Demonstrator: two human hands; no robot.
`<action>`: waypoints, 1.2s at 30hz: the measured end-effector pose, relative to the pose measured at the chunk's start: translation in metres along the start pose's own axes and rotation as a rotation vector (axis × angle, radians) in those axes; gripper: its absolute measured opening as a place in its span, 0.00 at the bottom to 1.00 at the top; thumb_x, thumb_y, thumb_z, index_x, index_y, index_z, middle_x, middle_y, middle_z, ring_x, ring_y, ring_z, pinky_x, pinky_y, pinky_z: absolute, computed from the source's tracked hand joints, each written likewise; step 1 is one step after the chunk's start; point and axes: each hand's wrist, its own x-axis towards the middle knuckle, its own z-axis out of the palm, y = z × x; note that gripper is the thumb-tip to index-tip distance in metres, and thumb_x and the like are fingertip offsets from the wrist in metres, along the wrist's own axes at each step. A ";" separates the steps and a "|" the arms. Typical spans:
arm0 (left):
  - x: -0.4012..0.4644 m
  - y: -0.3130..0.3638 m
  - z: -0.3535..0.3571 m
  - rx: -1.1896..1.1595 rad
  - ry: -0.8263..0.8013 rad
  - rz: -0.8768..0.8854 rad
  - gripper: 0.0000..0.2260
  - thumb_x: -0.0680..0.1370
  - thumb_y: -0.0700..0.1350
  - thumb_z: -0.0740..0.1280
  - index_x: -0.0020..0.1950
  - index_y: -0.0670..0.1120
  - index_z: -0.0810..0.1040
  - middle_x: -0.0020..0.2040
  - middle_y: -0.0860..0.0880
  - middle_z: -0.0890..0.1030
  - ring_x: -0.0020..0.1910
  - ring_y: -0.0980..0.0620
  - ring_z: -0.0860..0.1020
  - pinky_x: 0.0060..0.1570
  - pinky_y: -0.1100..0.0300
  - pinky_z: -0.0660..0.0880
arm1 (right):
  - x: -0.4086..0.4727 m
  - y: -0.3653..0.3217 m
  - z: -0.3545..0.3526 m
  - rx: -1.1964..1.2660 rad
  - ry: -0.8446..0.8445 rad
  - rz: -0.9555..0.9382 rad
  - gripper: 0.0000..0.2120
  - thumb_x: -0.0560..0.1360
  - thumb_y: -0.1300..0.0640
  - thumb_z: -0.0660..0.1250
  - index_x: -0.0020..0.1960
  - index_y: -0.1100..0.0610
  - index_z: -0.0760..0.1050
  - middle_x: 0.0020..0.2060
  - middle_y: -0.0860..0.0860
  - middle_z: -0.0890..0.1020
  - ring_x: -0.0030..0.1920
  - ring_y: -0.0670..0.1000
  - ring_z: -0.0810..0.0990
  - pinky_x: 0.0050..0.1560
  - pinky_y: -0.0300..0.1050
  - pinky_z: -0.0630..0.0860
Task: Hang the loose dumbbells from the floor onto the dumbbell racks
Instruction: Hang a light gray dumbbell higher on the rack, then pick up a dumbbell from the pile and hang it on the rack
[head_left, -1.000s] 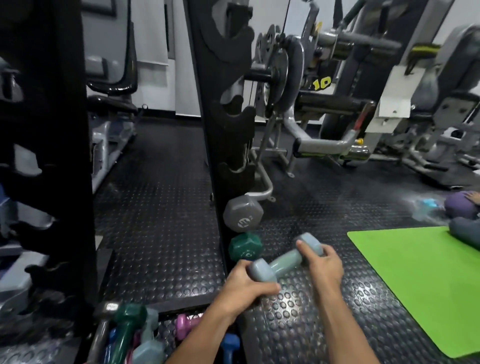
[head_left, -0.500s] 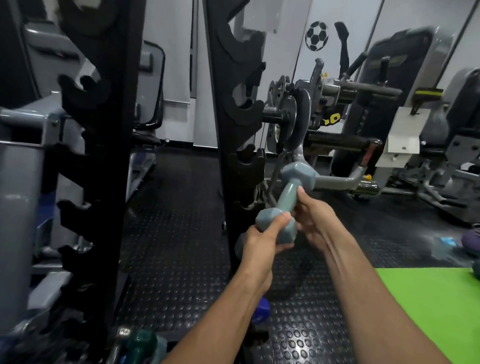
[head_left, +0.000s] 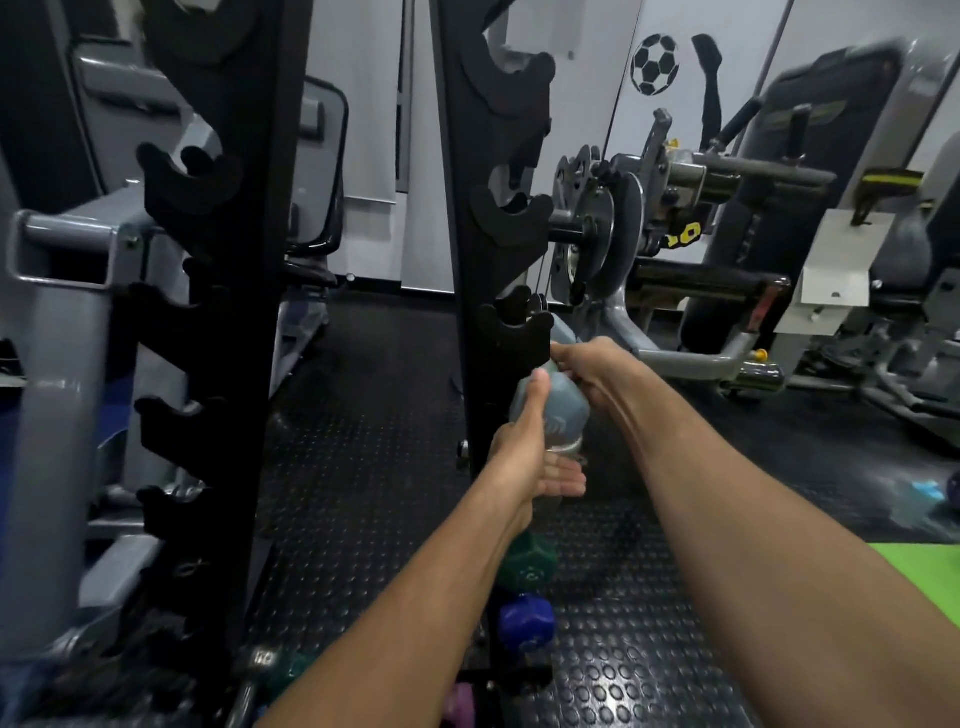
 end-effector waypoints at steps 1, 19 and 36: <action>0.001 0.000 -0.002 0.046 0.011 -0.004 0.39 0.74 0.78 0.55 0.45 0.41 0.78 0.42 0.34 0.85 0.40 0.40 0.87 0.41 0.51 0.86 | 0.000 -0.003 0.001 -0.027 -0.006 -0.004 0.11 0.78 0.57 0.72 0.45 0.65 0.79 0.34 0.56 0.79 0.36 0.55 0.77 0.41 0.50 0.74; -0.007 -0.004 -0.060 0.507 0.279 0.268 0.30 0.73 0.75 0.53 0.53 0.51 0.76 0.51 0.44 0.84 0.50 0.42 0.84 0.53 0.40 0.82 | -0.035 0.038 0.006 -0.021 -0.041 -0.264 0.06 0.78 0.65 0.68 0.49 0.60 0.83 0.42 0.56 0.86 0.42 0.53 0.84 0.38 0.42 0.81; -0.015 -0.220 -0.192 0.968 0.071 -0.330 0.12 0.83 0.52 0.65 0.54 0.44 0.78 0.49 0.46 0.82 0.44 0.50 0.81 0.53 0.50 0.80 | -0.111 0.415 0.064 -0.179 0.182 0.440 0.10 0.74 0.54 0.66 0.50 0.56 0.83 0.44 0.57 0.86 0.46 0.61 0.85 0.49 0.57 0.83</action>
